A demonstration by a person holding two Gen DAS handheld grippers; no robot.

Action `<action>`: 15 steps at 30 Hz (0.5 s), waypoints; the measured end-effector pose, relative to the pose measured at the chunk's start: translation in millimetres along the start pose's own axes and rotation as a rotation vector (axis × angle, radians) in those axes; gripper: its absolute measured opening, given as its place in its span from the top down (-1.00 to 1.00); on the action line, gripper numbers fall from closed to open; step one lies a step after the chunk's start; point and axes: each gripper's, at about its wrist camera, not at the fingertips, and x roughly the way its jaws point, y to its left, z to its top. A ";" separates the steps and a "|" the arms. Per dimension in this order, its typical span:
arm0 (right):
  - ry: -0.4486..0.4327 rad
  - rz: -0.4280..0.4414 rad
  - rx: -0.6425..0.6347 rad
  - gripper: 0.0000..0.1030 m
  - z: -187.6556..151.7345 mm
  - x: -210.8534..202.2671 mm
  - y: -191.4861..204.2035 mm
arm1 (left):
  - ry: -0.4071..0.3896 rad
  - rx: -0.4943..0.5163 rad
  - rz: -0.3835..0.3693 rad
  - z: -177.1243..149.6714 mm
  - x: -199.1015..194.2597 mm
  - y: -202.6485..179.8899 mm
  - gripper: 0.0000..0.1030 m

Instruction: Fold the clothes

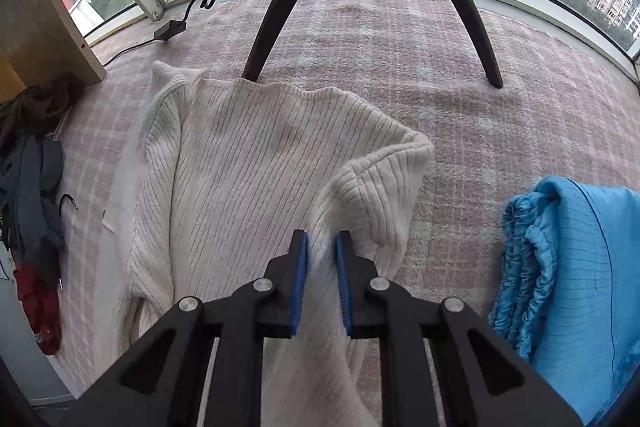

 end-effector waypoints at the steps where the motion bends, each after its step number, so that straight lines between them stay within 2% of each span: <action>1: -0.005 0.010 -0.007 0.63 -3.0 -6.5 -0.1 | 0.002 0.000 -0.002 0.6 -1.3 -0.2 0.87; 4: -0.090 0.044 -0.005 0.54 -22.2 -53.5 -15.8 | -0.008 0.007 -0.005 1.4 -9.8 -2.3 0.87; 6: -0.133 -0.009 -0.043 0.43 -46.4 -79.9 -23.8 | -0.023 0.015 -0.007 1.4 -17.7 -4.4 0.87; 9: -0.092 -0.051 -0.087 0.42 -95.8 -87.6 -40.9 | -0.001 0.048 -0.004 2.8 -12.9 -8.7 0.87; 11: -0.022 -0.061 -0.104 0.42 -125.6 -71.8 -48.5 | 0.016 0.072 -0.002 3.8 -8.6 -11.6 0.87; 15: 0.074 -0.044 -0.160 0.42 -159.6 -37.4 -39.2 | 0.051 0.120 0.003 5.8 0.0 -17.4 0.87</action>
